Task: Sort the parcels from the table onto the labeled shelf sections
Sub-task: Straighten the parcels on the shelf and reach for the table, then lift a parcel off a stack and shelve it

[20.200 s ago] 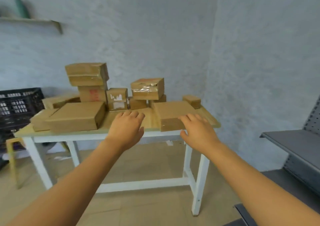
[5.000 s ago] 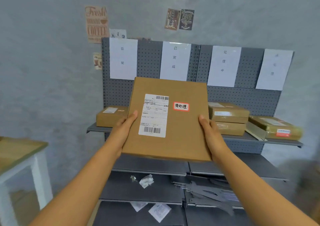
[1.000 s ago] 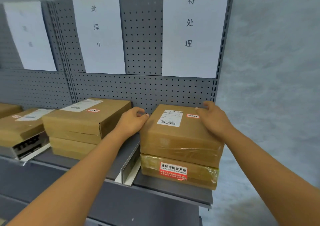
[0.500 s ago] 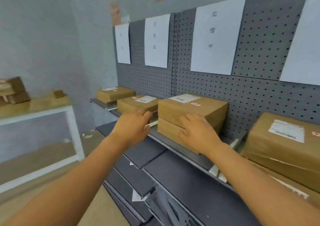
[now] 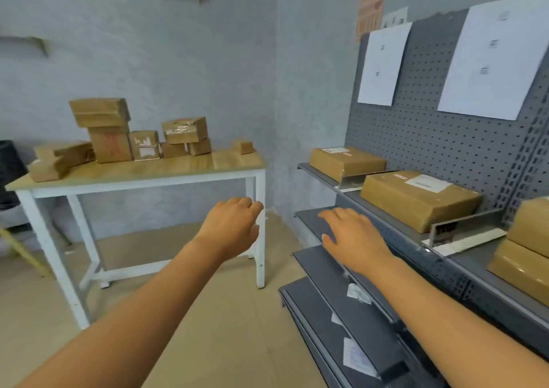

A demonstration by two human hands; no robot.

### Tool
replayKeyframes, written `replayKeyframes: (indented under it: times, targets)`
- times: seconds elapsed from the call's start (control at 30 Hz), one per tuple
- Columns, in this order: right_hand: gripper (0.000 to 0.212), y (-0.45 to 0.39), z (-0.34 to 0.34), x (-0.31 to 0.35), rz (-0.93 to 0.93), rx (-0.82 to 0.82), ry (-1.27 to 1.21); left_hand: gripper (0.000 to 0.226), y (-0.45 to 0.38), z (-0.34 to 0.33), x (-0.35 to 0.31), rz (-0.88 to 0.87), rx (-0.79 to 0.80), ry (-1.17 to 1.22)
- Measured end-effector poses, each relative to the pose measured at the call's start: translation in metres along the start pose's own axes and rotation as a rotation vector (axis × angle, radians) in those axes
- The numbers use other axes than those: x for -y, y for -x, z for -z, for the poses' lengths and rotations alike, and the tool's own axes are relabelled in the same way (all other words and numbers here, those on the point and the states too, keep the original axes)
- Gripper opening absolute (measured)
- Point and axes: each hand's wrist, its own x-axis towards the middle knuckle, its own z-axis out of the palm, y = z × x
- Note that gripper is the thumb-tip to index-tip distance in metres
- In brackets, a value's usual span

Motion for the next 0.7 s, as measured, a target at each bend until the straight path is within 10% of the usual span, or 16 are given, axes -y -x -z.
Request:
replayKeyframes:
  times: [0.7]
  targets:
    - [0.046,-0.411,-0.176,0.125,0.199,0.083,-0.185,0.036,-0.127,-0.157,0.339,0.346,0.153,-0.13]
